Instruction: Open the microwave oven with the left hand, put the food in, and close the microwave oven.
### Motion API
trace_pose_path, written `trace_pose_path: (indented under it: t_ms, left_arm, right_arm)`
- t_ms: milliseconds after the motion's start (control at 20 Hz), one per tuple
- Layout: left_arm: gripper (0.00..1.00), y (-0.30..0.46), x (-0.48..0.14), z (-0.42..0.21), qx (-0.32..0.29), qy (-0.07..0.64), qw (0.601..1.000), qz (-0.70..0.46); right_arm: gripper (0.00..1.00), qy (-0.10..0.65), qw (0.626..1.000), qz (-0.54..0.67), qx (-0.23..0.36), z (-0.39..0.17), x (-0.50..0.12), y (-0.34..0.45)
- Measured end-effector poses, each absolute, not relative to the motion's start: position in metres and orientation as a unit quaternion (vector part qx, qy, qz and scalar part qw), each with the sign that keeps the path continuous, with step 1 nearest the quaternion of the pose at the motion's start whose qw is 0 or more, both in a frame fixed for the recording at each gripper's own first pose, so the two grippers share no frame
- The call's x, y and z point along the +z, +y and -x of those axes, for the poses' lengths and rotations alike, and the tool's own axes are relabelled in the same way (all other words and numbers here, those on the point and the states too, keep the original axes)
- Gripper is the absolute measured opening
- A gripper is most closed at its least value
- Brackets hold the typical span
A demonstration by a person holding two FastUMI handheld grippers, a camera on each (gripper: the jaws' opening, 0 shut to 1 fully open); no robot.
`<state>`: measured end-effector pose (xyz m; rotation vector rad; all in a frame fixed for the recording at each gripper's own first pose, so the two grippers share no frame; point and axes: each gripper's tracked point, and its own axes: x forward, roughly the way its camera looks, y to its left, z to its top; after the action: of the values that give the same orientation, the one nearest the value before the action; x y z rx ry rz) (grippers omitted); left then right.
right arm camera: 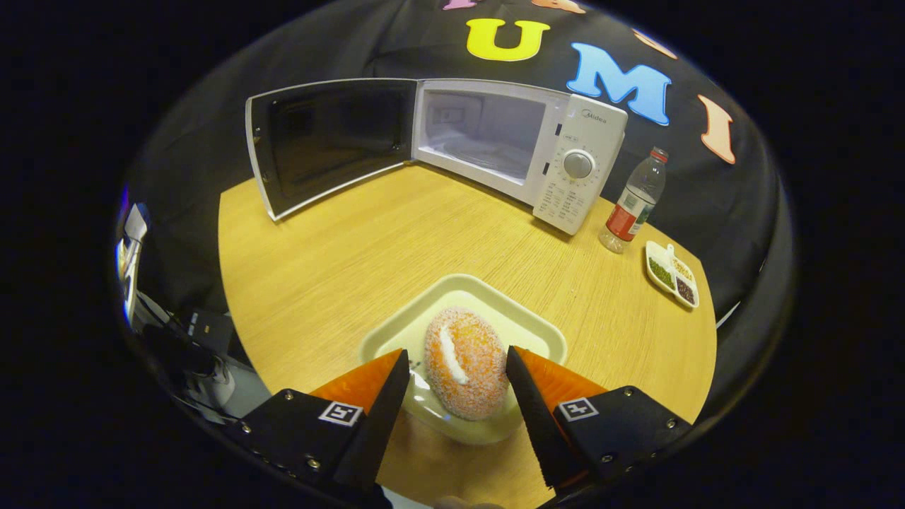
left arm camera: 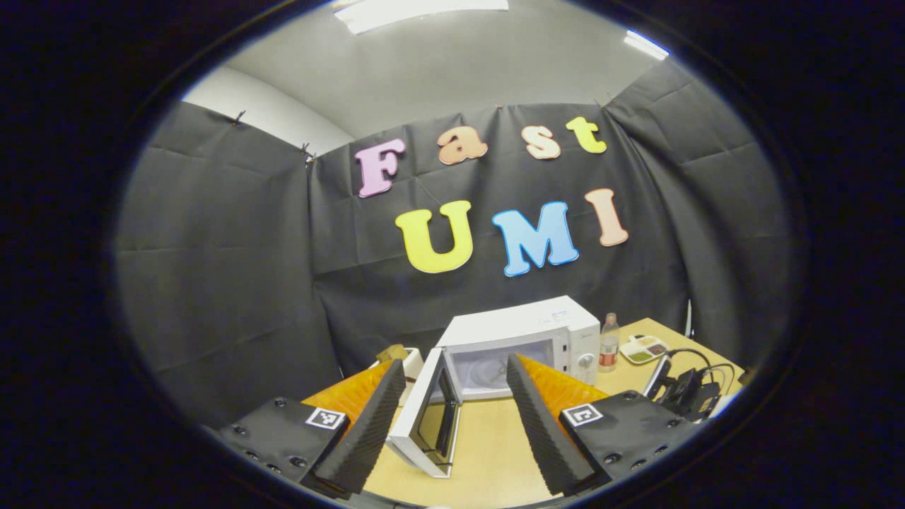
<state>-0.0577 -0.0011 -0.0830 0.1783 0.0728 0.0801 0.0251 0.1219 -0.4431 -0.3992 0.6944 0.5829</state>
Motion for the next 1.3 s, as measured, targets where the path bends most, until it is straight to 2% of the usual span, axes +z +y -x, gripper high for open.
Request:
trace_pose_path:
  t_ms: [400,450,500,550,600,700,800,850,1100,1150,1300]
  left_arm:
    - [0.97,0.0,-0.089,0.039,0.021,0.042,0.995,-0.088]
    - [1.0,0.003,-0.09,0.035,0.02,0.042,0.995,-0.088]
    - [0.97,0.005,-0.091,0.032,0.018,0.043,0.995,-0.085]
    - [1.0,0.007,-0.094,0.03,0.015,0.044,0.995,-0.083]
    - [0.94,0.011,-0.097,0.027,0.013,0.046,0.996,-0.08]
    - [1.0,0.018,-0.1,0.021,0.011,0.049,0.996,-0.078]
    - [0.97,0.028,-0.103,0.015,0.01,0.047,0.995,-0.083]
    - [1.0,0.034,-0.106,0.013,0.01,0.052,0.995,-0.087]
    - [1.0,0.058,-0.121,0.007,0.006,0.06,0.995,-0.077]
    - [1.0,0.064,-0.124,0.006,0.005,0.061,0.995,-0.079]
    - [1.0,0.077,-0.136,0.001,-0.002,0.07,0.994,-0.085]
  right_arm:
    - [0.85,0.369,0.869,0.169,0.285,-0.042,-0.465,0.133]
    - [0.84,0.373,0.866,0.167,0.287,-0.042,-0.466,0.133]
    - [0.8,0.373,0.868,0.164,0.284,-0.043,-0.464,0.135]
    - [0.74,0.379,0.866,0.163,0.284,-0.041,-0.462,0.133]
    - [0.71,0.382,0.864,0.167,0.281,-0.042,-0.463,0.133]
    - [0.68,0.395,0.859,0.16,0.282,-0.039,-0.46,0.133]
    - [0.68,0.393,0.865,0.152,0.272,-0.045,-0.447,0.131]
    - [0.56,0.391,0.867,0.135,0.277,-0.045,-0.435,0.135]
    - [0.53,0.373,0.882,-0.011,0.287,-0.07,-0.358,0.192]
    - [0.56,0.366,0.884,-0.046,0.288,-0.079,-0.343,0.209]
    - [0.55,0.333,0.894,-0.111,0.279,-0.117,-0.309,0.25]
